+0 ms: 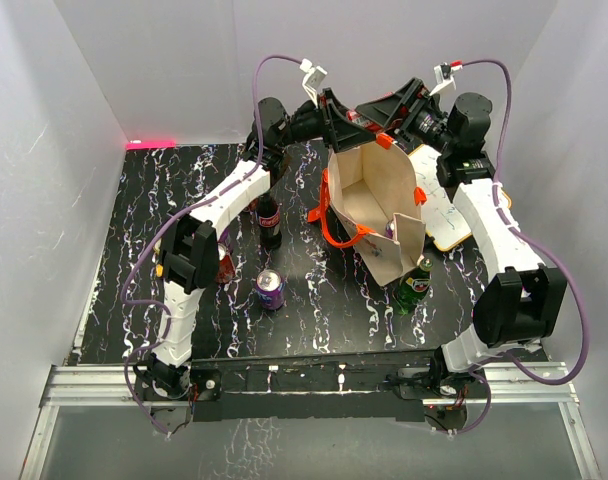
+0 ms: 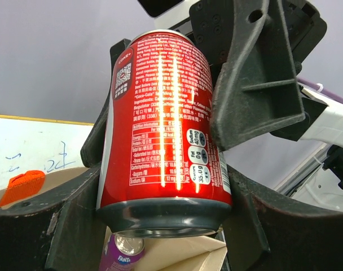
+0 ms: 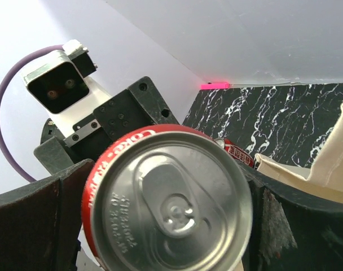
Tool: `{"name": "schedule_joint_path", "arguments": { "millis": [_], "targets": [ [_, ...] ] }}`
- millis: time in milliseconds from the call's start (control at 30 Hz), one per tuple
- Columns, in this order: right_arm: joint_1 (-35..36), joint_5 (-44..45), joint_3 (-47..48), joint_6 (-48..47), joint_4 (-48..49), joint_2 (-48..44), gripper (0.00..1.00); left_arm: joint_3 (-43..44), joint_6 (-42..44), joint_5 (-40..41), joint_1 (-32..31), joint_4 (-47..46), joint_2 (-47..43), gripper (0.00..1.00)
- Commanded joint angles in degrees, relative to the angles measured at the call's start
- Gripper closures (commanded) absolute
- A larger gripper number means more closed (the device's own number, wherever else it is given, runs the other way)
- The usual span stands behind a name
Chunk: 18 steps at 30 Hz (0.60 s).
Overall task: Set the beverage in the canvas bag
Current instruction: Place the drink in the canvas bag.
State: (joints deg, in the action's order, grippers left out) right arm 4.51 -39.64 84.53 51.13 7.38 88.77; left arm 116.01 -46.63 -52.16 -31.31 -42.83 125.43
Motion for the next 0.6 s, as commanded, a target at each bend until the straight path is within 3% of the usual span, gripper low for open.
{"name": "schedule_joint_path", "arguments": {
  "millis": [0,567],
  "targets": [
    [-1.1,1.1,0.7,-0.8,-1.6,-2.1,0.01,4.4,0.2,2.4,0.8,-5.8,-2.2,1.0],
    [-2.4,0.9,3.6,-0.7,-3.3,-1.2,0.04,2.1,1.3,2.2,2.6,-4.9,-2.4,1.0]
  ]
}}
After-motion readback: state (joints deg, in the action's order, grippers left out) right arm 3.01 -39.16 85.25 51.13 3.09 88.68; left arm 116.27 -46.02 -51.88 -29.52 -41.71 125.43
